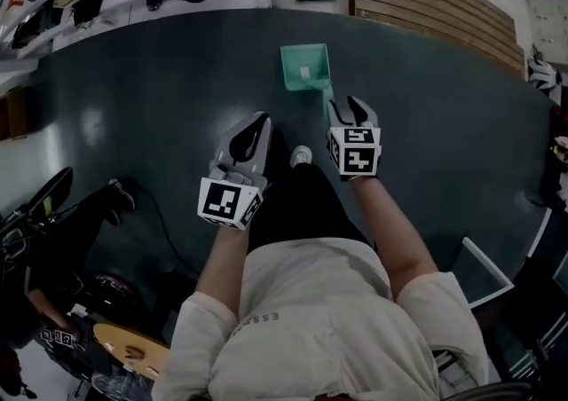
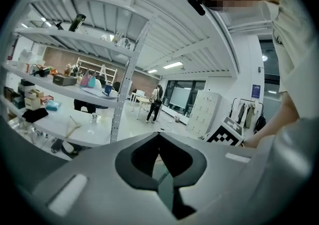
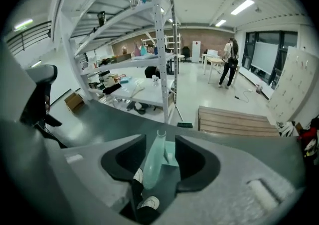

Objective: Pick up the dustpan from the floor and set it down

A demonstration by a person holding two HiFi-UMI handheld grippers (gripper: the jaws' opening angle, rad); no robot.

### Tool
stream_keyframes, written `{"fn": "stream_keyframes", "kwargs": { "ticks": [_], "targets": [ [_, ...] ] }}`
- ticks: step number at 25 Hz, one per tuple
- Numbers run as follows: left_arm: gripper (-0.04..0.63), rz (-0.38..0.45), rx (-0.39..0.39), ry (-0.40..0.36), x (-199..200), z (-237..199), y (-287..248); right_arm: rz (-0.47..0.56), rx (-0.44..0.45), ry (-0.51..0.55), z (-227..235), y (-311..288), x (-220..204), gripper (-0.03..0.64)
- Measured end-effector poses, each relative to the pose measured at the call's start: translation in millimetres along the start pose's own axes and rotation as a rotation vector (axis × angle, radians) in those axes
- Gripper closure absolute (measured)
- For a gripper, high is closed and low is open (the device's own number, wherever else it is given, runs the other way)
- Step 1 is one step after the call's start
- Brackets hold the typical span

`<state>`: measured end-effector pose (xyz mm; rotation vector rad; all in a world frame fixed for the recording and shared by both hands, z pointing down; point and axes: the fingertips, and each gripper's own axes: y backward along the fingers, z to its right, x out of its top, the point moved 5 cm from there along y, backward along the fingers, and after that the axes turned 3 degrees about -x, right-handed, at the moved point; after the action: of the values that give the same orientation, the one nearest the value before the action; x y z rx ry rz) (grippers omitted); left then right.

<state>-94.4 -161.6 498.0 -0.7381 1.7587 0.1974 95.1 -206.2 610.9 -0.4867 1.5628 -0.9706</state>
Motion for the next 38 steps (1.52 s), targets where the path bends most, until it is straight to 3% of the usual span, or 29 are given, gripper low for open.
{"fn": "stream_keyframes", "kwargs": {
  "ticks": [10,14,16,20,28,38],
  "targets": [
    [0.586,-0.060,-0.038,0.056,-11.0,-46.2,-49.9,-0.199,0.041,-0.055,-6.2,-107.7,-15.7,0.446],
    [0.586,-0.077,-0.030,0.079,-20.5,-58.9,-55.0,-0.234,0.007,-0.122,-2.1,-124.7,-21.6,0.466],
    [0.586,-0.084,-0.028,0.087,-21.4,-65.1,-55.3,-0.240,-0.012,-0.157,-1.2,-126.4,-19.9,0.508],
    [0.586,-0.088,-0.023,0.093,-20.4,-72.2,-52.9,-0.237,-0.081,-0.127,4.5,-124.4,-20.9,0.532],
    [0.586,-0.052,0.000,0.021,7.2,-69.7,-37.6,-0.227,-0.104,-0.167,19.8,-85.9,-9.0,0.541],
    [0.586,0.027,-0.017,-0.014,45.3,-21.2,-2.2,-0.115,-0.072,-0.120,20.6,43.1,17.0,0.541]
  ]
}}
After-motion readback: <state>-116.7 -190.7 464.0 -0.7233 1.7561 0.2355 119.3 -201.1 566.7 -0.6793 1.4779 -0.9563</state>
